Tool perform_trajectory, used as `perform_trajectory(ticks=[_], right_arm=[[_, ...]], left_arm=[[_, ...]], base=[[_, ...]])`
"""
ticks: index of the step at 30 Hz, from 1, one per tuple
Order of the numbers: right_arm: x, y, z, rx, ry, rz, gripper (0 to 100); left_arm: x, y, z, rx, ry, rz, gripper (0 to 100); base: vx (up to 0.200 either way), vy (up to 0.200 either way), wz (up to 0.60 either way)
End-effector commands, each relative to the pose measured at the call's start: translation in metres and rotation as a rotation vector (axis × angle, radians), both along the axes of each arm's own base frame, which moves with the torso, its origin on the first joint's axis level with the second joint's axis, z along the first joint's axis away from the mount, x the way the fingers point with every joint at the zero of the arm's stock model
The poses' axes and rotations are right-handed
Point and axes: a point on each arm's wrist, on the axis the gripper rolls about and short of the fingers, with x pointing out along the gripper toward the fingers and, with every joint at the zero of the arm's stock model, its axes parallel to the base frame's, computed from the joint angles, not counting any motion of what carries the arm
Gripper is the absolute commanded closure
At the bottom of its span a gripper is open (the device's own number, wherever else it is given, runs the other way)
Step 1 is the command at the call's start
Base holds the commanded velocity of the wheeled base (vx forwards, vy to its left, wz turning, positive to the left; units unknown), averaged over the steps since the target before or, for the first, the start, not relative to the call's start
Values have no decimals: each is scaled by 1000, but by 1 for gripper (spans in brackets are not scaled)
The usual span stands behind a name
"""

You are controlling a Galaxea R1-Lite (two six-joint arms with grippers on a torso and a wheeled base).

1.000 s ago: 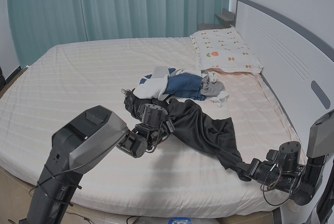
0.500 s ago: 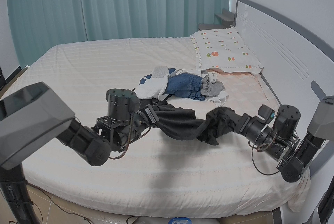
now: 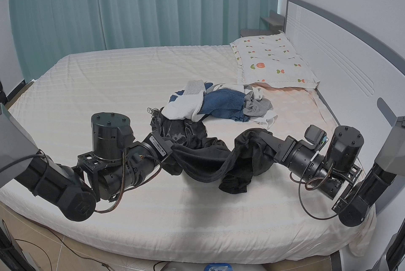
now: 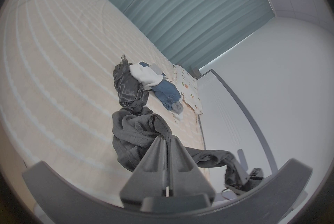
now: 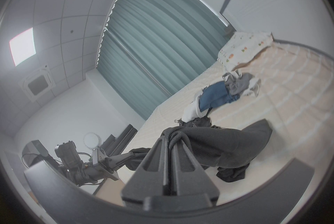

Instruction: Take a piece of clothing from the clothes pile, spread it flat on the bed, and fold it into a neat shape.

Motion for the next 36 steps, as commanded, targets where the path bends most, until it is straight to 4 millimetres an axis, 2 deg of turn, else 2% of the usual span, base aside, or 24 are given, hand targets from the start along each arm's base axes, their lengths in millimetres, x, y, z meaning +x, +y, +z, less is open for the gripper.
perform_trajectory(ticks=[1,4,6,12,20,27,36], right_arm=[[-1,6,-31,-18,83,13,100],[-4,15,-41,-39,111,32,100],[-5,15,-41,-35,116,35,100],[-7,12,-43,-52,120,-21,100],[-1,-1,-46,-56,132,-89,100],[-2,1,-45,-56,132,-86,100],[-2,0,-44,-53,128,-92,100]], left_arm=[[-11,0,-2,-57,8,-27,100],[-12,0,-4,-79,5,-33,100],[-12,-1,-5,-95,18,-44,100],[-15,-1,-7,-137,54,-56,100],[-10,-2,-18,-127,88,-48,100],[-12,-1,-17,-131,90,-48,100],[-13,0,-14,-168,98,-38,100]], base=[[0,0,0],[0,0,0],[0,0,0],[-200,0,0],[0,0,0],[0,0,0],[-200,200,0]])
